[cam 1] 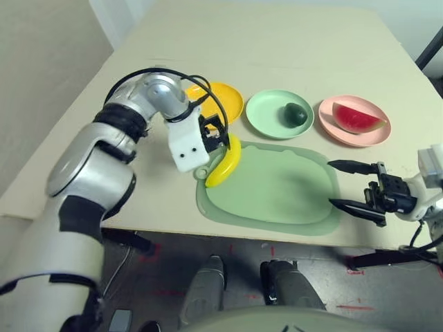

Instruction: Place the fruits into color-matched plates.

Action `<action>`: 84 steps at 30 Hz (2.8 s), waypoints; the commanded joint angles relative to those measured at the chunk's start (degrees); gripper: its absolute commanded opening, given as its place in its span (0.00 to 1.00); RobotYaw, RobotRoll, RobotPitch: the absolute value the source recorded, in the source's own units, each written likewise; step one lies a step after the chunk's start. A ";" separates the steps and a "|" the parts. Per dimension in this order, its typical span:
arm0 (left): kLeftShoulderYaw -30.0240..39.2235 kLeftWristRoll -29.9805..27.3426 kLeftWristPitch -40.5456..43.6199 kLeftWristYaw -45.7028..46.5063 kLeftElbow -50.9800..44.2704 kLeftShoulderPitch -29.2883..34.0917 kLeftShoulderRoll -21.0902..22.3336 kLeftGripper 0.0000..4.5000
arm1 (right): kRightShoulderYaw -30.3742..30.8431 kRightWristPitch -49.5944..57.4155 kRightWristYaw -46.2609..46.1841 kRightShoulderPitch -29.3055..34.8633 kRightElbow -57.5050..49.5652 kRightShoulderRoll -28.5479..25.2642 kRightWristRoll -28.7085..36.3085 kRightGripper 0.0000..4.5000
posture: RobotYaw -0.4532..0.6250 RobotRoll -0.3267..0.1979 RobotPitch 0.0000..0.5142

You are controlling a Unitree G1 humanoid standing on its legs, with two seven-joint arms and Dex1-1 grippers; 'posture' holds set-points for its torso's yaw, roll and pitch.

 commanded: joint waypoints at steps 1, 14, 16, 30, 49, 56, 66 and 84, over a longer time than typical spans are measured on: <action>-0.57 5.85 -1.51 5.09 2.95 -1.43 -1.93 1.00 | -0.86 0.28 0.05 0.03 -0.23 -0.79 0.11 0.99 | 0.26 0.62 0.29; -1.47 10.61 -0.59 9.66 6.50 0.32 -6.10 0.91 | -0.52 0.46 -2.68 1.02 -1.96 -0.17 0.08 1.00 | 0.23 0.62 0.29; -1.26 10.07 0.18 8.08 6.75 0.50 -6.16 0.79 | -0.47 0.36 -2.77 0.94 -1.83 -0.19 -0.02 1.00 | 0.23 0.62 0.29; 3.44 5.74 7.98 2.62 6.98 -1.47 -5.79 0.35 | -0.06 0.28 -3.92 1.26 -2.25 0.14 -0.43 1.00 | 0.24 0.62 0.29; 7.22 21.12 42.91 36.20 12.77 -7.21 2.35 0.35 | -5.66 2.38 -26.65 8.03 -9.32 10.66 1.21 1.00 | 0.28 0.62 0.26; 8.06 23.65 48.06 47.53 13.97 -3.24 1.26 0.35 | -7.24 0.14 -27.84 10.82 -9.42 10.27 0.68 1.00 | 0.23 0.62 0.21; 8.33 25.92 50.43 55.74 14.45 0.52 1.46 0.73 | -9.05 -0.83 -27.89 13.45 -8.88 9.73 0.94 1.00 | 0.23 0.62 0.14; 36.13 0.50 51.53 48.16 11.16 7.39 9.52 1.00 | -18.00 -10.48 -32.35 1.80 20.45 6.47 -4.40 1.00 | 0.31 0.62 0.12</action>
